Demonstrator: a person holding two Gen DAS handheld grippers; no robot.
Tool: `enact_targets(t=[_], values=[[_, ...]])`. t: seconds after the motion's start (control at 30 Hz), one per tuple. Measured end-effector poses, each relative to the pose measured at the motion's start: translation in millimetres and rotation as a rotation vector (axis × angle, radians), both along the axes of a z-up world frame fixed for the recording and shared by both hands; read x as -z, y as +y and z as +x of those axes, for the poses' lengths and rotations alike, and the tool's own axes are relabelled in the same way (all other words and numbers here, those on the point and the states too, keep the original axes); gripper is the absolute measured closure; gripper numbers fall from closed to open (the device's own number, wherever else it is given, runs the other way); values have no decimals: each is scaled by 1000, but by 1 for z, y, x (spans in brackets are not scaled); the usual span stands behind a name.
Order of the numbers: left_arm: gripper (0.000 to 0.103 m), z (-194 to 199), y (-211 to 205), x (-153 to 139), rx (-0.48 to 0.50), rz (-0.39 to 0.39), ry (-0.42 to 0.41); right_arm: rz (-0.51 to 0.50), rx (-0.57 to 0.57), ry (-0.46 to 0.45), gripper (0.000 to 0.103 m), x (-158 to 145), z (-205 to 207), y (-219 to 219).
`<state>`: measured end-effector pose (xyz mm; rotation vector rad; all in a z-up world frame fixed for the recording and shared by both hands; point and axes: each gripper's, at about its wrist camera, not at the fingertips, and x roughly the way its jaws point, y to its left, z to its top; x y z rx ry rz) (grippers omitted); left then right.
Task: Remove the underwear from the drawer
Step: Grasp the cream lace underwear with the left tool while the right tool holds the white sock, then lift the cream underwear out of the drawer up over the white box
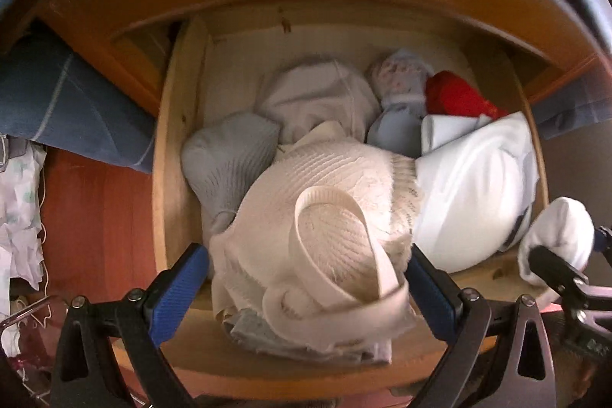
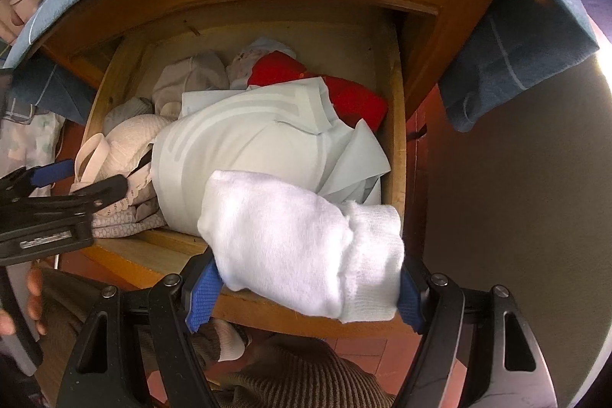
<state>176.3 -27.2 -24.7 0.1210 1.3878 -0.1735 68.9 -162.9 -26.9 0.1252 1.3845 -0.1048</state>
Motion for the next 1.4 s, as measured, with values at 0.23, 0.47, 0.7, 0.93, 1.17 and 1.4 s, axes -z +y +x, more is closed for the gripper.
enact_targets(t=[0.23,0.47,0.7,0.93,1.17,1.4], values=[[4,4,9,20,-54,-69,50,12,-3,7,30,2,1,0],[29,-1,11,26,-36,-103,55,21,-5,8,30,2,1,1],[63,-8,20,16,-51,-140,38,17,-9,10,30,2,1,2],[70,-14,25,2,-48,-152,6,18,-10,9,30,2,1,2],[70,-18,31,-20,-35,-171,-23,18,-14,3,30,2,1,1],[70,-27,37,-44,-16,-201,-64,14,-15,3,31,1,2,0]])
